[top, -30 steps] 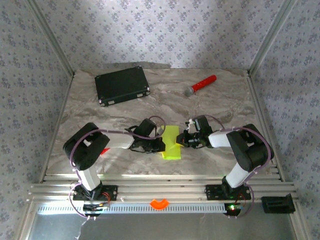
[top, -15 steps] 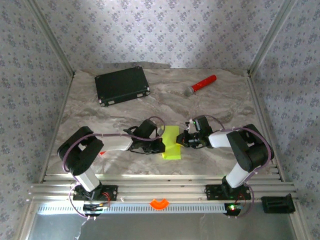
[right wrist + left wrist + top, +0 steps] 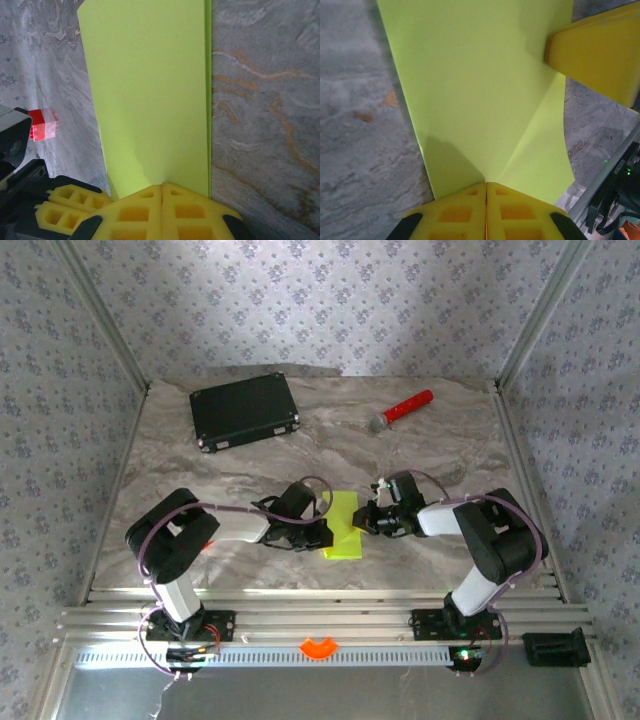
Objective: Fold a paper plane with a square sheet of paper (pick it up from the middle)
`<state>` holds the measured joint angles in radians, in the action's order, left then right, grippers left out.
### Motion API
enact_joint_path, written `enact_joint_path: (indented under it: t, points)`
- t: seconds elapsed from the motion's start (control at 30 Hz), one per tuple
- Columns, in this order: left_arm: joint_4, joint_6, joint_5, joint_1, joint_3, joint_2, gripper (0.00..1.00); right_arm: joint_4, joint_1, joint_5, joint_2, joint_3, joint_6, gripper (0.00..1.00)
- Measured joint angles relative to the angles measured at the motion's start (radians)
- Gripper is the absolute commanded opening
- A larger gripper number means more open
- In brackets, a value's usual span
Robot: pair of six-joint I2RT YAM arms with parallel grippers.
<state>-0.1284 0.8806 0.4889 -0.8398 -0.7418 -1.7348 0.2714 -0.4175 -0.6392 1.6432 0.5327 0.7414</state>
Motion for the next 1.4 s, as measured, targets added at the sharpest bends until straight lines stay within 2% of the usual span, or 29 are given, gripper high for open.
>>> enact_joint_path:
  t: [0.33,0.6,0.77,1.07,1.3,1.4]
  points:
    - [0.061,-0.075,-0.062,-0.014,0.069,0.1,0.09,0.022,0.001,-0.001,-0.003,-0.011,0.001,0.0]
    - [0.151,-0.063,-0.093,-0.021,0.067,0.195,0.09,0.026,0.001,-0.001,-0.003,-0.013,0.003,0.0]
    - [0.1,-0.023,-0.082,-0.021,0.021,0.177,0.1,0.026,0.001,-0.001,-0.003,-0.013,0.003,0.0]
    - [0.026,-0.004,-0.041,-0.042,-0.011,0.048,0.11,0.026,0.001,-0.001,-0.003,-0.013,0.003,0.0]
    - [0.006,-0.026,-0.065,-0.06,0.072,0.079,0.11,0.026,0.001,-0.001,-0.002,-0.014,0.003,0.0]
    - [0.063,-0.059,-0.103,-0.074,0.082,0.117,0.1,0.031,0.001,-0.001,-0.003,-0.021,0.003,0.0]
